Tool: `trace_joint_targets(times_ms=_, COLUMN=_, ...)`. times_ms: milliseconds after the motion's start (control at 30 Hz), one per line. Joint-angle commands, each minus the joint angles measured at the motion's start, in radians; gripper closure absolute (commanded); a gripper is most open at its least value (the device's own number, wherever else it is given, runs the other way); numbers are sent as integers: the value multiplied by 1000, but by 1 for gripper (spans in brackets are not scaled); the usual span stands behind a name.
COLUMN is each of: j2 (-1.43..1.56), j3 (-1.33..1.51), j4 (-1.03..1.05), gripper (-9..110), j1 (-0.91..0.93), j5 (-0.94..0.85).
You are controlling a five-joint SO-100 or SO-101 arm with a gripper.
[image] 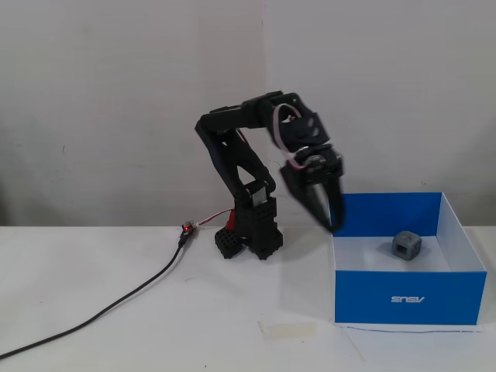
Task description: Pick the gray block and keep it in the box.
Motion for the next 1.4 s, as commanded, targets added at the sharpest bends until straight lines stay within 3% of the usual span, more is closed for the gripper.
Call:
trace_joint_targets(times_ms=0, j2=48, j3=-21, j4=2, gripper=101, j1=252, j5=-20)
trace_joint_targets(times_ms=233, j2=184, j3=152, j4=-114, gripper=101, j1=572, j5=-8)
trace_joint_targets(times_ms=533, j2=428, j3=425, j4=-224, gripper=101, j1=761, j5=51)
trace_joint_targets(times_ms=967, j2=904, j3=799, j4=-278, gripper=101, j1=807, j5=121)
trace_joint_targets(times_ms=1367, j2=1051, j3=936, j4=-193, gripper=101, j1=767, j5=150)
